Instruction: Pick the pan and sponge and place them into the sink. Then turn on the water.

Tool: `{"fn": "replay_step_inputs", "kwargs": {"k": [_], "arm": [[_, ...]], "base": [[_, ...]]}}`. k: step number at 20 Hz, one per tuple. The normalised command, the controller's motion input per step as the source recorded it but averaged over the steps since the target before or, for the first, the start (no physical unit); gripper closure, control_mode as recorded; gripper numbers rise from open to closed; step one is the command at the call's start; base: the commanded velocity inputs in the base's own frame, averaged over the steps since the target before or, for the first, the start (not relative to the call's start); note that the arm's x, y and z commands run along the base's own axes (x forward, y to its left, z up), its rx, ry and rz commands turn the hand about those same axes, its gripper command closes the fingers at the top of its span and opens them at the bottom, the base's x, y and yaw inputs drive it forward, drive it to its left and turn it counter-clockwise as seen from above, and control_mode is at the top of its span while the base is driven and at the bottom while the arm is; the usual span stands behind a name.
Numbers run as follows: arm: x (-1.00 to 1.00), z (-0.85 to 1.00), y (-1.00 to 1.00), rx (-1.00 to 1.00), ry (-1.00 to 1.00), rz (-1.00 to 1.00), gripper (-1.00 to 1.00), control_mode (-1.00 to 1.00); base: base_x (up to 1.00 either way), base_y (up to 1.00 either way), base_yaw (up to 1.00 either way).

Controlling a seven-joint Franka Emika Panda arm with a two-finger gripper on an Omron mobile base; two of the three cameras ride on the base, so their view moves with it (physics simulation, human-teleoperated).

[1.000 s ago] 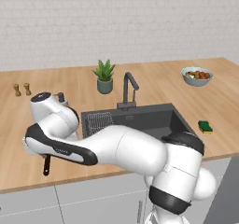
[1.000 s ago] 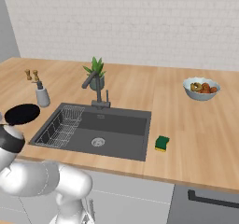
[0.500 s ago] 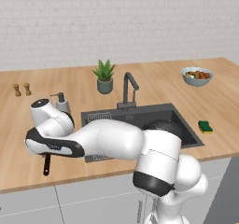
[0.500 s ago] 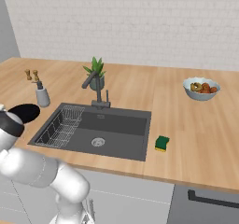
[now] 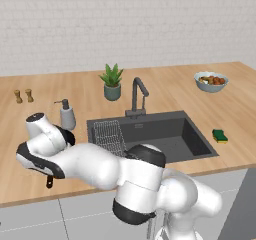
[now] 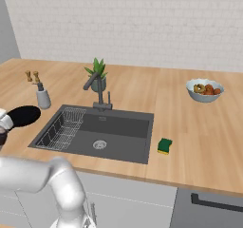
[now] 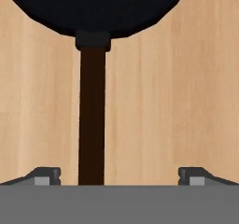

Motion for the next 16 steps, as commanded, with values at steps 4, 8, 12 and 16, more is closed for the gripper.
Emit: {"fn": "replay_step_inputs", "kwargs": {"k": [4, 8, 12, 16], "arm": [[0.12, -0.27, 0.11, -0.05, 0.00, -0.02, -1.00, -1.00], [0.00, -0.35, 0.00, 0.00, 0.00, 0.00, -1.00, -1.00], [0.00, -0.39, 0.00, 0.00, -0.06, 0.00, -1.00, -1.00], [0.00, -0.36, 0.00, 0.00, -0.16, 0.00, -1.00, -1.00]], "base": [[0.00, 0.00, 0.00], [0.00, 0.00, 0.00], [0.00, 0.00, 0.00], [0.00, 0.00, 0.00]]}}
